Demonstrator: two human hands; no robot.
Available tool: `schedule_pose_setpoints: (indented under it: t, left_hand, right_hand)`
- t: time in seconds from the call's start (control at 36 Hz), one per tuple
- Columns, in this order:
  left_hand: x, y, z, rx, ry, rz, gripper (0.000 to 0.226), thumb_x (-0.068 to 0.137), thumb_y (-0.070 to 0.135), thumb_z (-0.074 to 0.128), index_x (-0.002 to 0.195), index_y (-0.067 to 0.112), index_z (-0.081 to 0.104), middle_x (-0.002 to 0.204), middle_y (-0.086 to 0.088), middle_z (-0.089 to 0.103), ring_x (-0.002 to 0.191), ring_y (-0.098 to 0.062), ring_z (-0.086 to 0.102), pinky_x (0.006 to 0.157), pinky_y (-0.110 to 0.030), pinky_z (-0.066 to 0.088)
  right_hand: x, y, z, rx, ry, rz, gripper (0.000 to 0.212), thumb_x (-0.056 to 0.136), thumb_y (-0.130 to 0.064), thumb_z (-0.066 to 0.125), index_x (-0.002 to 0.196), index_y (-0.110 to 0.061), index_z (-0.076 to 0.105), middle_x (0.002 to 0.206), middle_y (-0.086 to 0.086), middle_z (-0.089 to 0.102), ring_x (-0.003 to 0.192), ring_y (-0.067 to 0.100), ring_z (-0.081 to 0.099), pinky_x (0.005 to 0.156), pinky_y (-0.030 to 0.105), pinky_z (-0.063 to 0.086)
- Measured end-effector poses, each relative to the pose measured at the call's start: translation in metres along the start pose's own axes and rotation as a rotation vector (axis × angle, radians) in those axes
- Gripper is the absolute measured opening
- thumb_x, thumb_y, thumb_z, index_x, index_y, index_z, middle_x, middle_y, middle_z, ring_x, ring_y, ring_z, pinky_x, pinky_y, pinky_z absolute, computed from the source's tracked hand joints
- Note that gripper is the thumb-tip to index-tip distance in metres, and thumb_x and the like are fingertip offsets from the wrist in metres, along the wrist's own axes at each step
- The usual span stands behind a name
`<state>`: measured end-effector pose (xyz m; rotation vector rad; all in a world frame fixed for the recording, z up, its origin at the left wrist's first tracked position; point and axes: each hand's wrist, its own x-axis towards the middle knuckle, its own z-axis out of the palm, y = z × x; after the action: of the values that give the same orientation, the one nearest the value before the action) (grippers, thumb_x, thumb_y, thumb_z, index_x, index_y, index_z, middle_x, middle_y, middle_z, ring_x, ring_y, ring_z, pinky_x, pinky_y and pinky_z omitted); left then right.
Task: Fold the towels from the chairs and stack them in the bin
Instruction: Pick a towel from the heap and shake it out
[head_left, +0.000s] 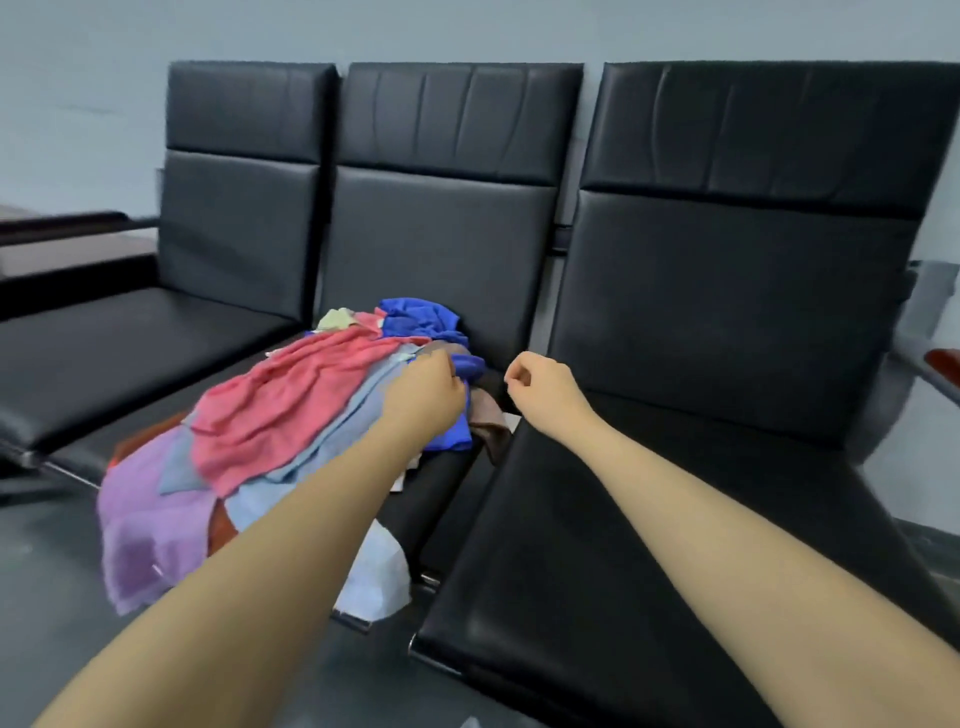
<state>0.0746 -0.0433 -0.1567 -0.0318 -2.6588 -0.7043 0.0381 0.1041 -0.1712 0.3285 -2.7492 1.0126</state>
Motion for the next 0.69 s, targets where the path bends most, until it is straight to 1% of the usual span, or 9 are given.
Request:
schedule_pose_setpoints:
  t: [0.06, 0.11, 0.25, 0.31, 0.36, 0.42, 0.5, 0.56, 0.69]
  left_hand:
    - [0.003, -0.022, 0.0, 0.052, -0.008, -0.047, 0.026, 0.09, 0.0, 0.045, 0.108, -0.003, 0.063, 0.105, -0.01, 0.062, 0.101, -0.029, 0.057, 0.074, -0.027, 0.035]
    - [0.008, -0.048, 0.005, 0.155, -0.017, -0.135, 0.031, 0.092, 0.009, 0.044, 0.12, 0.003, 0.056, 0.124, -0.013, 0.056, 0.112, -0.032, 0.053, 0.086, -0.033, 0.039]
    - [0.02, -0.103, 0.012, 0.312, -0.029, -0.234, 0.033, 0.09, 0.014, 0.049, 0.122, 0.007, 0.049, 0.13, -0.013, 0.045, 0.119, -0.033, 0.043, 0.093, -0.039, 0.036]
    - [0.024, -0.118, 0.015, 0.349, -0.018, -0.259, 0.035, 0.09, 0.015, 0.05, 0.124, 0.005, 0.046, 0.131, -0.014, 0.043, 0.121, -0.033, 0.041, 0.095, -0.04, 0.034]
    - [0.028, -0.132, 0.019, 0.346, -0.01, -0.299, 0.037, 0.09, 0.013, 0.048, 0.126, 0.004, 0.043, 0.133, -0.015, 0.041, 0.121, -0.034, 0.04, 0.096, -0.04, 0.034]
    - [0.032, -0.143, 0.023, 0.336, 0.003, -0.335, 0.039, 0.09, 0.011, 0.046, 0.128, 0.003, 0.04, 0.135, -0.016, 0.041, 0.121, -0.035, 0.04, 0.096, -0.04, 0.033]
    - [0.035, -0.156, 0.027, 0.389, 0.012, -0.359, 0.038, 0.09, 0.011, 0.045, 0.127, 0.003, 0.043, 0.133, -0.016, 0.043, 0.12, -0.036, 0.039, 0.097, -0.039, 0.032]
    - [0.036, -0.163, 0.028, 0.463, 0.035, -0.308, 0.028, 0.093, 0.014, 0.045, 0.118, 0.005, 0.052, 0.125, -0.012, 0.048, 0.117, -0.035, 0.041, 0.094, -0.038, 0.034]
    - [0.036, -0.163, 0.034, 0.391, 0.156, -0.198, 0.021, 0.094, 0.017, 0.044, 0.104, 0.007, 0.061, 0.112, -0.01, 0.056, 0.108, -0.033, 0.045, 0.087, -0.039, 0.031]
  right_hand:
    - [0.013, -0.008, 0.022, 0.002, -0.026, -0.044, 0.016, 0.087, -0.011, 0.047, 0.085, -0.019, 0.06, 0.097, 0.008, 0.066, 0.092, 0.029, 0.059, 0.084, 0.041, 0.05]
    - [0.025, -0.014, 0.041, 0.01, -0.062, -0.069, 0.019, 0.089, -0.011, 0.047, 0.088, -0.02, 0.064, 0.103, 0.007, 0.067, 0.097, 0.028, 0.059, 0.087, 0.04, 0.049]
    - [0.052, -0.026, 0.092, 0.051, -0.178, -0.138, 0.023, 0.093, -0.018, 0.047, 0.106, -0.023, 0.065, 0.116, 0.001, 0.066, 0.108, 0.022, 0.06, 0.096, 0.04, 0.047]
    - [0.056, -0.034, 0.103, 0.074, -0.234, -0.159, 0.028, 0.096, -0.015, 0.047, 0.121, -0.017, 0.06, 0.126, 0.003, 0.061, 0.115, 0.021, 0.056, 0.099, 0.033, 0.043]
    - [0.063, -0.041, 0.115, 0.085, -0.282, -0.193, 0.038, 0.097, -0.012, 0.046, 0.134, -0.014, 0.05, 0.132, 0.008, 0.056, 0.117, 0.023, 0.053, 0.09, 0.025, 0.038]
    - [0.07, -0.048, 0.125, 0.089, -0.319, -0.223, 0.045, 0.097, -0.011, 0.045, 0.141, -0.017, 0.042, 0.128, 0.013, 0.055, 0.11, 0.027, 0.053, 0.083, 0.024, 0.037]
    - [0.078, -0.053, 0.139, -0.037, -0.35, -0.255, 0.05, 0.098, -0.016, 0.042, 0.146, -0.024, 0.033, 0.126, 0.009, 0.055, 0.116, 0.029, 0.05, 0.096, 0.036, 0.039]
    - [0.08, -0.051, 0.144, -0.199, -0.327, -0.274, 0.05, 0.099, -0.022, 0.039, 0.147, -0.029, 0.027, 0.136, 0.006, 0.051, 0.126, 0.029, 0.042, 0.103, 0.044, 0.028]
    - [0.082, -0.044, 0.149, -0.157, -0.301, -0.269, 0.057, 0.098, -0.033, 0.042, 0.147, -0.045, 0.016, 0.135, -0.002, 0.05, 0.124, 0.028, 0.038, 0.1, 0.049, 0.024]
